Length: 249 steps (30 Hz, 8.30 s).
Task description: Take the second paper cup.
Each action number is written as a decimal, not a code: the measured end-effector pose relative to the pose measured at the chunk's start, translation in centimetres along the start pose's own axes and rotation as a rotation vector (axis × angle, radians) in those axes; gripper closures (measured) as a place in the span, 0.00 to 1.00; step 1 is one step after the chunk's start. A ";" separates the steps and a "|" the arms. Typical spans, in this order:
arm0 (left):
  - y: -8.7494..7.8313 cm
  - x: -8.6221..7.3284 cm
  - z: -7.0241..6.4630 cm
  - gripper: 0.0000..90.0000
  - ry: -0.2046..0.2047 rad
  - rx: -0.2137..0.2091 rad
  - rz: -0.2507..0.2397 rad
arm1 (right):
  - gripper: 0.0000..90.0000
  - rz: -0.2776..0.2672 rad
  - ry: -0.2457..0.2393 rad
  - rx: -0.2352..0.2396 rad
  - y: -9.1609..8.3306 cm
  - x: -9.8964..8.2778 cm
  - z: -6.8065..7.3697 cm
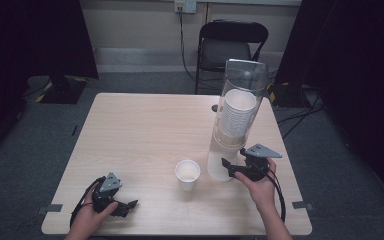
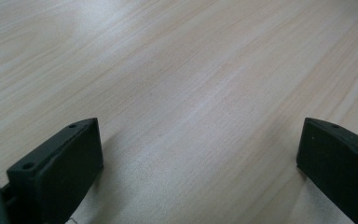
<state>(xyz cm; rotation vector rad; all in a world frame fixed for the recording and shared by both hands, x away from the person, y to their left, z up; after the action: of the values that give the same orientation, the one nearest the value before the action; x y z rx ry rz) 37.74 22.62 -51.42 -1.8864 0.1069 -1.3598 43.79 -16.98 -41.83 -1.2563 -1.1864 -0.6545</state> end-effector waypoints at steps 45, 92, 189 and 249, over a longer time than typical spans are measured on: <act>0.0 0.0 -0.1 0.00 -0.008 0.006 -0.004 | 0.37 -0.226 0.027 0.009 1.6 3.2 0.8; -0.1 -0.1 -0.1 0.00 -0.001 0.001 -0.001 | 0.41 -0.019 -0.047 -0.008 3.8 -4.5 0.3; 0.0 -0.1 -0.1 0.00 -0.008 0.002 -0.008 | 0.15 0.226 -0.004 -0.159 -2.1 -9.9 -8.3; 0.0 -0.1 -0.1 0.00 -0.008 0.002 -0.008 | 0.15 0.199 -0.079 -0.082 -9.2 -14.5 -10.8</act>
<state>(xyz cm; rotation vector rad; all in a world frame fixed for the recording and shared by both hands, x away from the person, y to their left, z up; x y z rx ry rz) 37.61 22.60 -51.44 -1.8924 0.0940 -1.3570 34.35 -32.65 -50.61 -1.4597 -1.0903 -0.5146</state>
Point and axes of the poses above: each handheld gripper's, and its own axes: y roughly forward along the jaws, x roughly out of its top, z roughly to its left, the point moved 6 cm from there along y, roughly forward along the jaws, and after that the axes turned 15 degrees about -x, right-handed, at the moved point
